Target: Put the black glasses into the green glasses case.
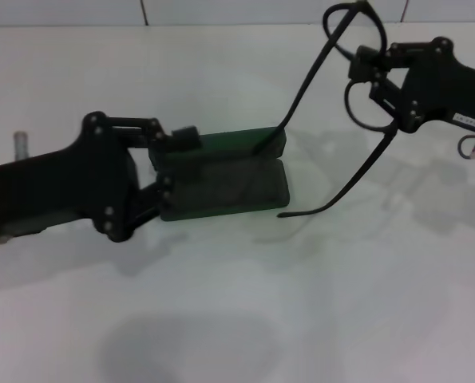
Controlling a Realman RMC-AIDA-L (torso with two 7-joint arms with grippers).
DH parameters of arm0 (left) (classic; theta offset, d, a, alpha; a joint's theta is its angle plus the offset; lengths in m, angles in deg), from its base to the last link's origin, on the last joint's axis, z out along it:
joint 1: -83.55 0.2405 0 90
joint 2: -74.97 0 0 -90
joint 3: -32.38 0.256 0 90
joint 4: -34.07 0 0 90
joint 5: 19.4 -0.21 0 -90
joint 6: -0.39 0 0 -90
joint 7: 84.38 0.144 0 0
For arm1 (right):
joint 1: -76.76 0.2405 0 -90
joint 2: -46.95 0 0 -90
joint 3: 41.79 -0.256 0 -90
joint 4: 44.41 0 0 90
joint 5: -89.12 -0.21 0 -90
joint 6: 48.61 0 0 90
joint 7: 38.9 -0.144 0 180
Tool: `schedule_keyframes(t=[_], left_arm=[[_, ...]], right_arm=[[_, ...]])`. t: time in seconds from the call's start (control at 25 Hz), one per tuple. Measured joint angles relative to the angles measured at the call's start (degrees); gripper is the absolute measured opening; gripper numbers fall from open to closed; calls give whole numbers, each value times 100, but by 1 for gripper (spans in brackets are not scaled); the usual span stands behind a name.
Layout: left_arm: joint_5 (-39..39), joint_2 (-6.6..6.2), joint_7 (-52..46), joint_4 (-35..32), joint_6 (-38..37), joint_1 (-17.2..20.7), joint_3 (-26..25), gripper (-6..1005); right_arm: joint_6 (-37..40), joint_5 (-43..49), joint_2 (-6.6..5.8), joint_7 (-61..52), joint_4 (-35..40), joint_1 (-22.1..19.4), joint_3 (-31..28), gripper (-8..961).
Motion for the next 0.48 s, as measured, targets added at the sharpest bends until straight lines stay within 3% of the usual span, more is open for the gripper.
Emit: schedule_keyframes(t=[0.28, 0.48], left_arm=[[-2, 97, 1108, -31, 2, -238, 393, 154], [83, 98, 1193, -180, -108, -388, 583, -1]], right_arm=[[102, 572, -182, -1030, -38, 192, 258, 111], [156, 724, -196, -1038, -51, 211, 266, 111]])
